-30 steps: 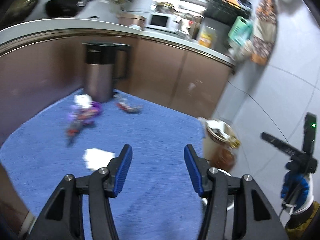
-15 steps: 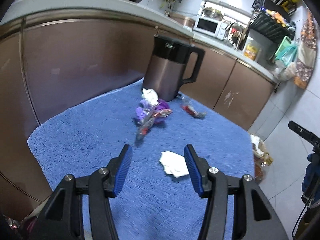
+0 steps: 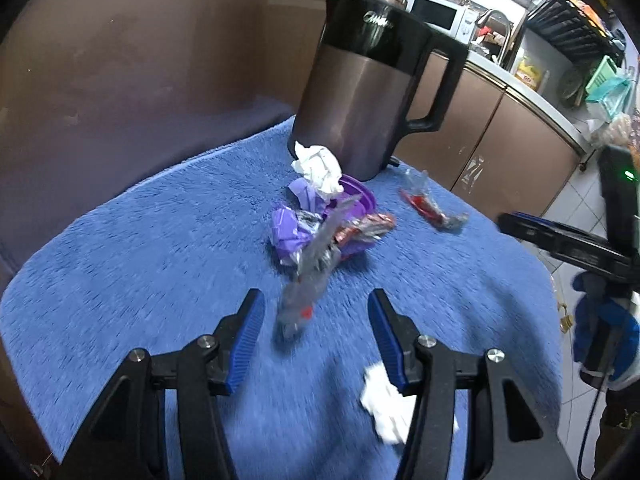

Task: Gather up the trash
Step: 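Grasp a clear plastic bag with the right gripper while the left grasps another plastic bag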

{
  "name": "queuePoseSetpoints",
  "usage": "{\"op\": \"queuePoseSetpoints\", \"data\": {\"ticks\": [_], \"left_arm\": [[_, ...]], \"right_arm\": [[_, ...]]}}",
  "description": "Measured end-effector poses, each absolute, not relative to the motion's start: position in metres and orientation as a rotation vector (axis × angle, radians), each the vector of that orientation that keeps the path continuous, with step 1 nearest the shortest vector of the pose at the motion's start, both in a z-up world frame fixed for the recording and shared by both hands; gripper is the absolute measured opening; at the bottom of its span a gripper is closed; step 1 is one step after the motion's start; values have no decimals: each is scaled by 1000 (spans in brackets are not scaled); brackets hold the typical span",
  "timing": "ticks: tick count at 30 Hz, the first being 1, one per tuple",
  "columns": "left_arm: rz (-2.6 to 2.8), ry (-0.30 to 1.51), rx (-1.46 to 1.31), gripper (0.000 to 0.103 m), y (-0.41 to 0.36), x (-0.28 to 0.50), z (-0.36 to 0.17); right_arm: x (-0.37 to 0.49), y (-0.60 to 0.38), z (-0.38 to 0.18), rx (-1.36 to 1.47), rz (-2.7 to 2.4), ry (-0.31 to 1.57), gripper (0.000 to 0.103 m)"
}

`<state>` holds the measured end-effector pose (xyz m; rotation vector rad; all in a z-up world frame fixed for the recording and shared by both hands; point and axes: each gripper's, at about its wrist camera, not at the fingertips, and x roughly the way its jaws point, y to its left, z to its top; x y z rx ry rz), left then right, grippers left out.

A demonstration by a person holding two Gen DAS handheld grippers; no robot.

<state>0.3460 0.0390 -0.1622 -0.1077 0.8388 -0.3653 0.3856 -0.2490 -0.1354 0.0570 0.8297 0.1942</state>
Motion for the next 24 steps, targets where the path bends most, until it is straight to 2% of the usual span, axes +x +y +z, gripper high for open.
{"op": "queuePoseSetpoints", "data": {"ticks": [9,11,12,13,14,16,17,20,24], "left_arm": [[-382,875,-146,51,35,375,-190],[-391,874,-152,34,35,377,-194],[-400,881,-160,29,35,378,-196],[-408,887,-170,21,35,378,-198],[-413,889,-177,17,36,377,-198],[-412,881,-184,16,39,373,-197],[-412,877,-186,15,41,370,-196],[-397,863,-188,14,50,358,-189],[-356,850,-190,13,66,338,-183]], "right_arm": [[478,-230,-193,18,152,924,59],[489,-231,-204,16,134,943,59],[493,-230,-207,14,130,950,59],[497,-229,-210,11,129,957,56],[499,-228,-212,4,132,965,49],[499,-225,-215,-8,136,974,39],[497,-223,-215,-12,141,974,30],[487,-221,-213,-15,167,984,21],[458,-218,-209,-23,211,1002,18]]}}
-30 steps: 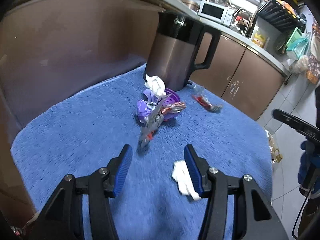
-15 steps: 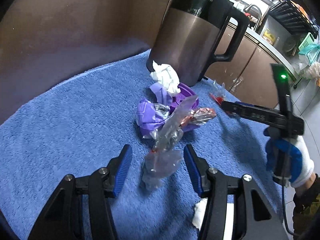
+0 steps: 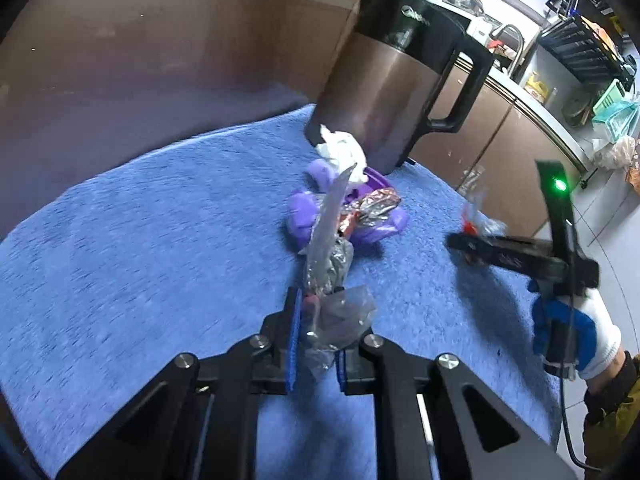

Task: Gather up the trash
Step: 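Grasp a clear plastic bag with the right gripper while the left grasps another plastic bag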

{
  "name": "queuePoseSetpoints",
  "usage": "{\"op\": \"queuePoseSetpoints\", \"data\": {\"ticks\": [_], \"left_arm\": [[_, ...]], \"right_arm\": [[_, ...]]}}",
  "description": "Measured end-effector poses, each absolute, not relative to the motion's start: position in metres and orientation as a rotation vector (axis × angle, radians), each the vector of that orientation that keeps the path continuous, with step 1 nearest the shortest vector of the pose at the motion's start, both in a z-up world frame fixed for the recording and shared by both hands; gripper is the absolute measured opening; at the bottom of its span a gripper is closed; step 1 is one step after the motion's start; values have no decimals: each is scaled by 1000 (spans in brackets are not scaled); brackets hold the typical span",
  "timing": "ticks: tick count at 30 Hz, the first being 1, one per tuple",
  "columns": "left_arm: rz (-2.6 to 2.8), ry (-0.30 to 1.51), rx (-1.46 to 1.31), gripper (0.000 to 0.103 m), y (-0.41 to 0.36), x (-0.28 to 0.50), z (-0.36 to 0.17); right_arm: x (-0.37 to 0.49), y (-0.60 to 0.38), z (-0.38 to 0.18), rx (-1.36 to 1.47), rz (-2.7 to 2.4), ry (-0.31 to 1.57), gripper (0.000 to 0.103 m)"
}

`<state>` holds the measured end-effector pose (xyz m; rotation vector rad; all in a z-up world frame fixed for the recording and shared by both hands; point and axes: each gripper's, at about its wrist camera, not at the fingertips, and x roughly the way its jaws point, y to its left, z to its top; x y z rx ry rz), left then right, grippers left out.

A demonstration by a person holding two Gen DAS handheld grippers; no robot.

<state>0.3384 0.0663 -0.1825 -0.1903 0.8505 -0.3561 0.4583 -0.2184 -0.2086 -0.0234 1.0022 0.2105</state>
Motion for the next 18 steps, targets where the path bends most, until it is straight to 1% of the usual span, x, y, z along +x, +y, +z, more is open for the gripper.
{"op": "queuePoseSetpoints", "data": {"ticks": [5,10,18], "left_arm": [[-252,851,-200,13,101,312,-177],[-206,822,-235,13,130,285,-160],[-205,748,-226,13,141,236,-124]], "right_arm": [[408,-217,-198,-11,259,1004,17],[357,-221,-176,35,290,973,17],[278,-236,-137,95,307,880,17]]}}
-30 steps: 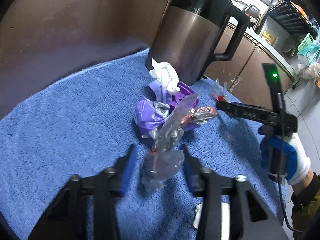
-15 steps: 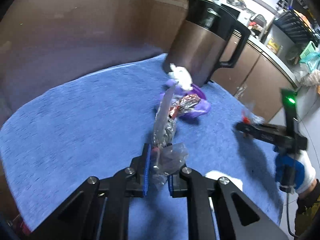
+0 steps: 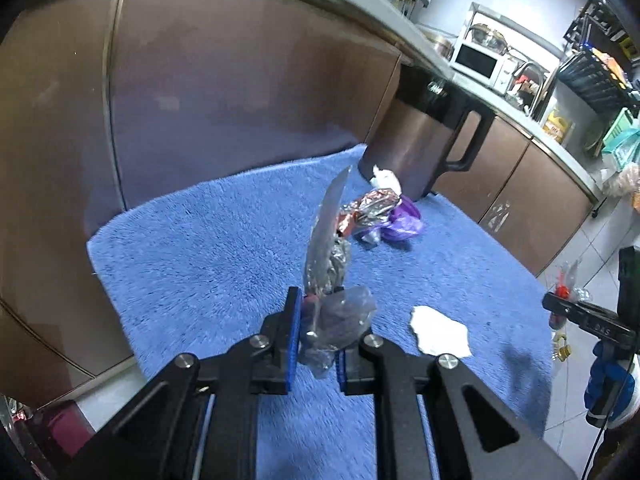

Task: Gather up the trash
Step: 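Carry both plastic bags over the white bin and open both grippers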

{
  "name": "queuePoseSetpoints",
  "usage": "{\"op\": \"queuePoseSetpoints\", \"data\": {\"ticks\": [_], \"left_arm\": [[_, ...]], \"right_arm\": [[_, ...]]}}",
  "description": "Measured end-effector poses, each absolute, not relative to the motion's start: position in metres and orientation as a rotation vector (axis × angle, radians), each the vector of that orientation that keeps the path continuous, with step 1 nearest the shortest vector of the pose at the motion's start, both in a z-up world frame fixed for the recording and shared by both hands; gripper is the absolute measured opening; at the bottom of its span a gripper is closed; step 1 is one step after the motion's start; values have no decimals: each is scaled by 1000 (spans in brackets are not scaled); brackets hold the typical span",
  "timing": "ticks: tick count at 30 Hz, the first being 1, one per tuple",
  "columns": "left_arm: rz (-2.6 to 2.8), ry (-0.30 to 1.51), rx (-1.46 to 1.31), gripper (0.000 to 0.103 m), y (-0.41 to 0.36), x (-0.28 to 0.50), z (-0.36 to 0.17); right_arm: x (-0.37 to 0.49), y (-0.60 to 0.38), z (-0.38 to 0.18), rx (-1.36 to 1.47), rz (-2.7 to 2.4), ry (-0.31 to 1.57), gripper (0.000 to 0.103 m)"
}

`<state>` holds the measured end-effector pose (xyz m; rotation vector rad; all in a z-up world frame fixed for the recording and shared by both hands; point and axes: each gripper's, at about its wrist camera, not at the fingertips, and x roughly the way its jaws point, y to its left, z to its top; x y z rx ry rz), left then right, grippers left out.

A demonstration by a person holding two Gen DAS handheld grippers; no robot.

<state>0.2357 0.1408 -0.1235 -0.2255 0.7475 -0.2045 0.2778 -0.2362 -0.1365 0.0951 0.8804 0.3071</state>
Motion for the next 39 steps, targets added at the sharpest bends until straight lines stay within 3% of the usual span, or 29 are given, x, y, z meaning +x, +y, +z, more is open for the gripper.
{"op": "queuePoseSetpoints", "data": {"ticks": [8,17,26,39], "left_arm": [[-261,660,-189,13,123,187,-79],[-408,633,-82,13,51,151,-58],[-697,691,66,13,-94,119,-63],[-1025,903,327,14,-317,84,-137]], "right_arm": [[194,-282,-98,179,255,754,17],[105,-374,-104,346,41,667,17],[44,-468,-168,511,-217,716,19],[17,-544,-274,745,-363,795,22]]}}
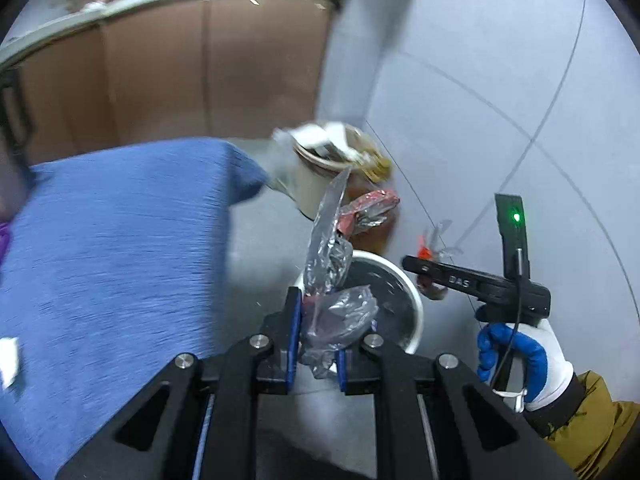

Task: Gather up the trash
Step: 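Carry both plastic bags over the white bin and open both grippers, then move both open grippers back over the table toward the tissue and wrappers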

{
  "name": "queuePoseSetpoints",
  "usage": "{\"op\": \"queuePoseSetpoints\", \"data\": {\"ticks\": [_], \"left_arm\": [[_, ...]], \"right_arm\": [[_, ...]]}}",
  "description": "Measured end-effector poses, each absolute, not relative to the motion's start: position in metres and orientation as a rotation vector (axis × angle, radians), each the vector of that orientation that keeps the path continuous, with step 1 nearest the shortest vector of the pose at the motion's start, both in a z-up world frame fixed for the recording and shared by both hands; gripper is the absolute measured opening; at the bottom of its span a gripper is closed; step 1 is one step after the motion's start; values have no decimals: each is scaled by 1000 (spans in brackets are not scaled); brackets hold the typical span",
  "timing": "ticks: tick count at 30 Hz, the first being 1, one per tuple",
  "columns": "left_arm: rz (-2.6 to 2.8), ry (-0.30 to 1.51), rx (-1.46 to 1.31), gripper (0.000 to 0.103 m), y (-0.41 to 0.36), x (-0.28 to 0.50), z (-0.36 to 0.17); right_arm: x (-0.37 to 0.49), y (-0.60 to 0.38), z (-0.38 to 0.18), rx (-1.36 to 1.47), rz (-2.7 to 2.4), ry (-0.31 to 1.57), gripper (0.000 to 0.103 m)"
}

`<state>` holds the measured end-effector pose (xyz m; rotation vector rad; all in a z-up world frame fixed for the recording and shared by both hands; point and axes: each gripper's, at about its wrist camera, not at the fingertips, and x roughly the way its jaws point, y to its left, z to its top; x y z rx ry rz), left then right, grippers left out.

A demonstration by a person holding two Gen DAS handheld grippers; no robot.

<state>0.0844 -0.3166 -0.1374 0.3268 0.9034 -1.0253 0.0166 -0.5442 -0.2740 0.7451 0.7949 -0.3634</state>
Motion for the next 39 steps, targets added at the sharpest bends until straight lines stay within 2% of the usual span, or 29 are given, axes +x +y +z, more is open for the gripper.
{"op": "queuePoseSetpoints", "data": {"ticks": [5,9,13,14,26,39], "left_arm": [[-1084,954,378,15,-367,81,-157],[-1139,1009,370,19,-386,85,-170],[-1141,1032,347,42,-392,85,-175],[-1138,1031,341,44,-390,86,-176],[-1037,959,279,44,-325,107,-151],[-823,807,103,44,-160,138,-98]], "right_arm": [[6,-565,-296,801,-416,808,40],[1,-574,-307,812,-456,825,45],[2,-575,-311,804,-472,838,47],[3,-574,-312,795,-475,844,47],[17,-552,-286,718,-448,845,47],[66,-473,-186,528,-280,761,48]]}}
